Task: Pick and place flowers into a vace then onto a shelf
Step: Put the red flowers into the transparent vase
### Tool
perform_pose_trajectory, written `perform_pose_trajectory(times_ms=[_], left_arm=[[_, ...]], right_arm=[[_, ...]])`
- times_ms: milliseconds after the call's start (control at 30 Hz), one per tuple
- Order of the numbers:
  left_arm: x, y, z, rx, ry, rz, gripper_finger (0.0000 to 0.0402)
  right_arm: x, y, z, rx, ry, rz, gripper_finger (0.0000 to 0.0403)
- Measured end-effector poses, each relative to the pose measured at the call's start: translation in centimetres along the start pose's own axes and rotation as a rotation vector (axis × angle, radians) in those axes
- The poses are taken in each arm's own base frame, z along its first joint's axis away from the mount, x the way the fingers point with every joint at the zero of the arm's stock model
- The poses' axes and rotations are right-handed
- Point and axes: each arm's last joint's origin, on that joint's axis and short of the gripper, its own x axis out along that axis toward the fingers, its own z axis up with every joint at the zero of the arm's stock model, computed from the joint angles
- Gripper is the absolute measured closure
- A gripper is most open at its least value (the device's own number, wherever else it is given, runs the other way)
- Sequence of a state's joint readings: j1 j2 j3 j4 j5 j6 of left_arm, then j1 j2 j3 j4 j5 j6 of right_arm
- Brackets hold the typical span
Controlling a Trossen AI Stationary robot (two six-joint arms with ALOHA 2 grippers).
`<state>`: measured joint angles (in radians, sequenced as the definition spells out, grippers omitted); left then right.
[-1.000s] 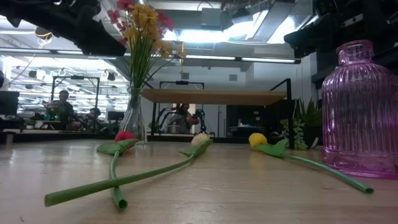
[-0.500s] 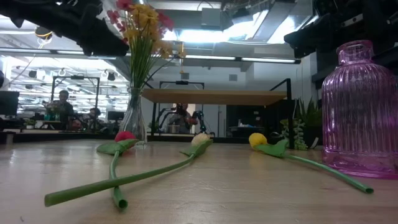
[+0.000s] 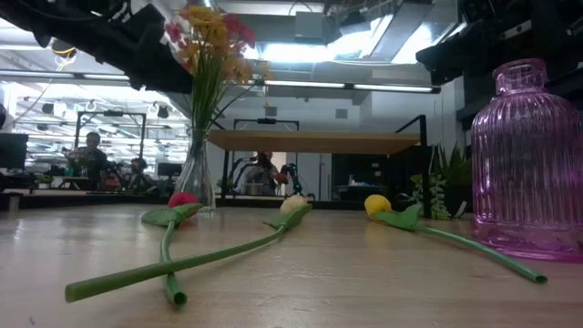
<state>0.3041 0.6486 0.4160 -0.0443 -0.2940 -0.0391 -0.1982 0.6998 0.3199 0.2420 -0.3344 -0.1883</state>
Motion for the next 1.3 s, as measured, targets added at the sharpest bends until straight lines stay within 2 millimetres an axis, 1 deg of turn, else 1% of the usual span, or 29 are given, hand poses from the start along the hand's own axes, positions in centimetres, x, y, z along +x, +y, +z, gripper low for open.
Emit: perform_pose_trajectory(times_ms=[267, 433, 567, 900, 933, 1133, 1300], left_arm=[[0.6, -0.2, 0.0, 0.0, 0.005, -0.07, 0.0203], [1.0, -0.3, -0.2, 0.029, 0.026, -0.08, 0.0209], [1.2, -0.4, -0.4, 0.033, 0.043, -0.083, 0.0244], [1.1, -0.4, -1.0, 0.046, 0.103, -0.099, 0.0384], [1.1, -0.4, -1.1, 0.048, 0.111, -0.099, 0.0392], [1.0, -0.4, -1.6, 0.036, 0.166, -0.095, 0.04], [0.7, -0.3, -1.0, 0.022, 0.108, -0.097, 0.0399]], right_arm=[[0.0, 0.0, 0.0, -0.004, 0.0, 0.0, 0.0385], [0.0, 0.0, 0.0, -0.004, 0.0, 0.0, 0.0385], [0.0, 0.0, 0.0, -0.004, 0.0, 0.0, 0.0385], [0.0, 0.0, 0.0, -0.004, 0.0, 0.0, 0.0385], [0.0, 0.0, 0.0, -0.004, 0.0, 0.0, 0.0385], [0.0, 0.0, 0.0, -0.004, 0.0, 0.0, 0.0385], [0.0, 0.0, 0.0, -0.004, 0.0, 0.0, 0.0385]])
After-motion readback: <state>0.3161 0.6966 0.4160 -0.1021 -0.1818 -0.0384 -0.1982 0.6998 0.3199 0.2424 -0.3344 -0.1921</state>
